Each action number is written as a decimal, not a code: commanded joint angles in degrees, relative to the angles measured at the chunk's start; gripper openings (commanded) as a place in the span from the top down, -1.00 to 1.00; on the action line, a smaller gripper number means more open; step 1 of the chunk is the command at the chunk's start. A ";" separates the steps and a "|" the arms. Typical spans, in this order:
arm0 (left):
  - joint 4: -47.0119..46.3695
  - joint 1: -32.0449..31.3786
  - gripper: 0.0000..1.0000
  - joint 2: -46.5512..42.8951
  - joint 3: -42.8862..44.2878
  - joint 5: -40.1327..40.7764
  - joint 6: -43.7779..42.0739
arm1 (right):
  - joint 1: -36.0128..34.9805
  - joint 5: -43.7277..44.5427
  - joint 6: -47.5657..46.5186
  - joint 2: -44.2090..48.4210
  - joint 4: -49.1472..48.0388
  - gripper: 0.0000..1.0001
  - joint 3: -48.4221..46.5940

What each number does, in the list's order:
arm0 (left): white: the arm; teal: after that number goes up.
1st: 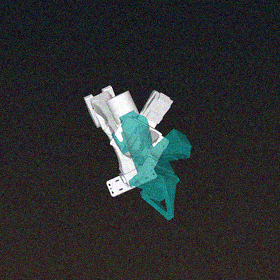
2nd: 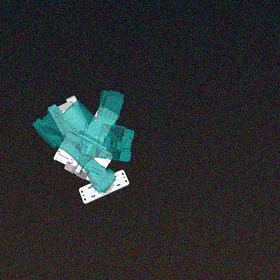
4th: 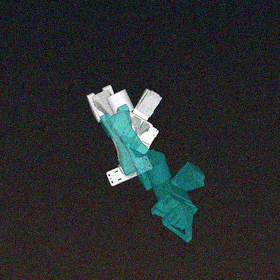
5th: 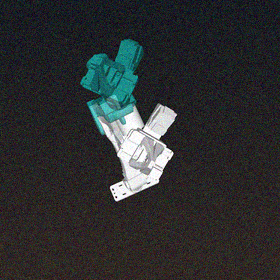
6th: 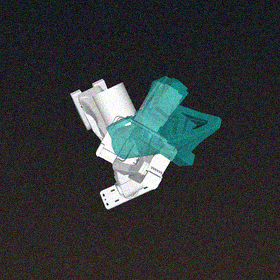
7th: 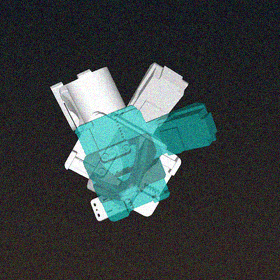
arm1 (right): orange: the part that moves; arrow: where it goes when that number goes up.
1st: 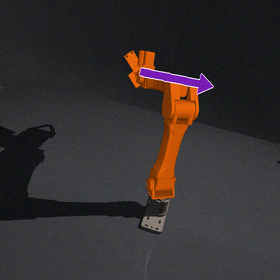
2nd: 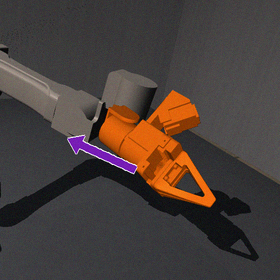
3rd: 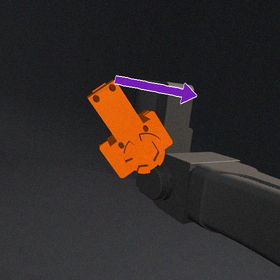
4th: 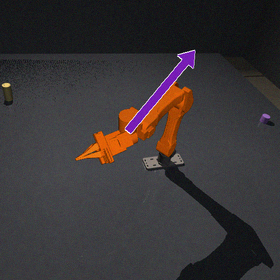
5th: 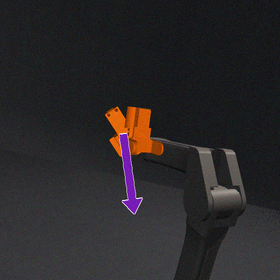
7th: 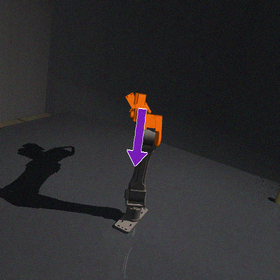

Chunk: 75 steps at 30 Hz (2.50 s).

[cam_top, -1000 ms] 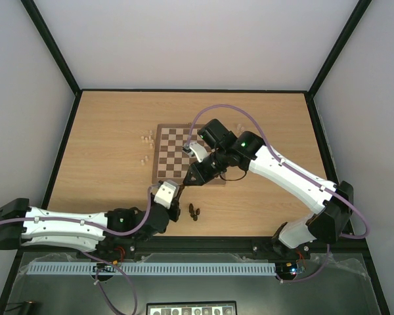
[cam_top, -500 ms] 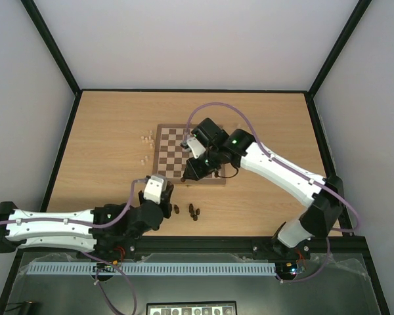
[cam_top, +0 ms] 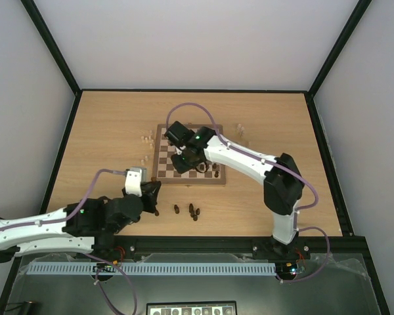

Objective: Set up the chess pieces on the board
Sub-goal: Place the chess piece on the chessboard.

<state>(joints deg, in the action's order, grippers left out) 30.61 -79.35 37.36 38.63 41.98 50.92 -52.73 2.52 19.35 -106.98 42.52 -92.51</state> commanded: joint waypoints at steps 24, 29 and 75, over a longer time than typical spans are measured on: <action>3.64 0.20 0.75 -19.90 4.65 -4.23 -3.45 | -6.76 11.07 1.21 -25.46 8.33 0.80 -26.62; 3.84 0.21 0.74 -20.23 4.71 -3.92 -3.54 | -7.22 10.05 1.30 -25.59 8.48 0.80 -26.32; 2.27 0.23 0.73 -18.96 4.14 -3.91 -3.97 | -6.47 9.94 0.77 -27.49 6.28 0.71 -24.57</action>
<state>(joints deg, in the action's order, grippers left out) 33.74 -79.35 17.91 42.06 37.93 47.77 -60.18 11.49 20.16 -132.44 46.83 -117.27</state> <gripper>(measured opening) 0.134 0.147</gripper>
